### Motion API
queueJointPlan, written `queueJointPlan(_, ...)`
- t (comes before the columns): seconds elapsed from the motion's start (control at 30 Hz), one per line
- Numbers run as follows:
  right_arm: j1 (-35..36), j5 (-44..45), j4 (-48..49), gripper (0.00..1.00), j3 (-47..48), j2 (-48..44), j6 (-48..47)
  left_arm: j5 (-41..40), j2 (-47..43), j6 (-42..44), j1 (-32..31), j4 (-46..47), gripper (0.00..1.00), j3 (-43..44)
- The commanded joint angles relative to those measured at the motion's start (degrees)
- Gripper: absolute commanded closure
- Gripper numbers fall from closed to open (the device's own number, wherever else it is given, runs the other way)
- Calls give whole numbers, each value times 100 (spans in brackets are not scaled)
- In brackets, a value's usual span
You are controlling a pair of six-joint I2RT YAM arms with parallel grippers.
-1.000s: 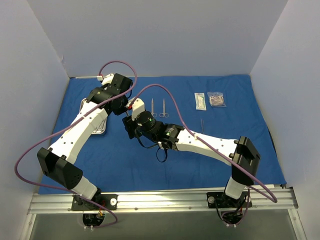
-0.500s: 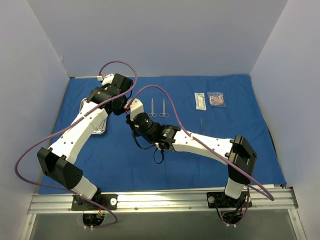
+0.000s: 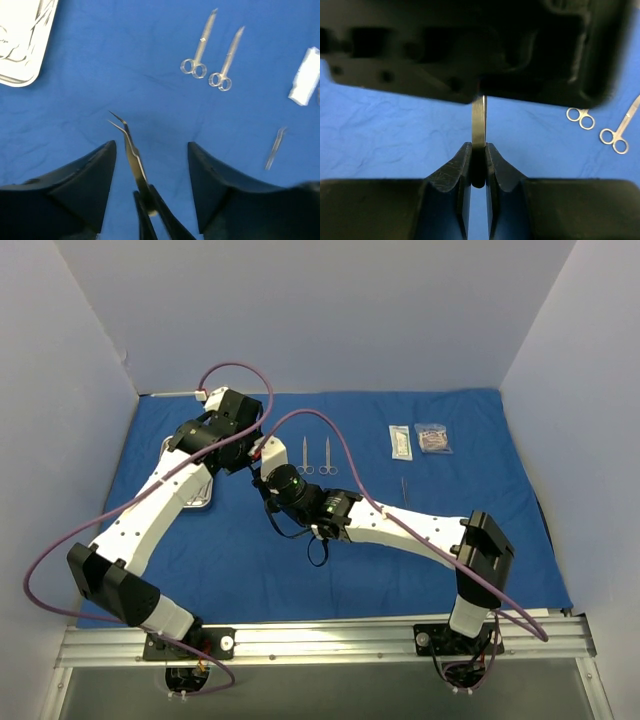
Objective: Open and lay out the surgical kit
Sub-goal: Place the medical item in the surgical kit.
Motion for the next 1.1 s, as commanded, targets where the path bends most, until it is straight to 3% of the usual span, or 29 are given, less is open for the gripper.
queueJointPlan(0.0,-159,-183,234,100,-52,-421,248,211,-482,236,5,824,31,-87)
queueJointPlan(0.07,-343,-481,348,100,-183,-588,476,404,-736,464,57,1324,20,-332)
queueJointPlan(0.13,-597,-892,471,100,-350,-789,774,649,-1070,649,127,1730,16,-561)
queueJointPlan(0.27,-1063,-1840,963,100,-702,-1097,1187,1238,-1738,851,408,3108,14,-1351)
queueJointPlan(0.4,-1319,-2485,1227,100,-860,-1326,1417,2002,-2248,922,839,3832,12,-2028)
queueJointPlan(0.67,-1644,-3575,1781,100,-1045,-1564,1769,3743,-2196,685,1139,5334,11,-2513)
queueJointPlan(0.93,-1838,-3901,1914,100,-1133,-1669,1892,3727,-1985,676,1156,5309,12,-2434)
queueJointPlan(1.07,-1846,-3901,1852,100,-1133,-1669,1830,3508,-1907,685,1156,5073,19,-2303)
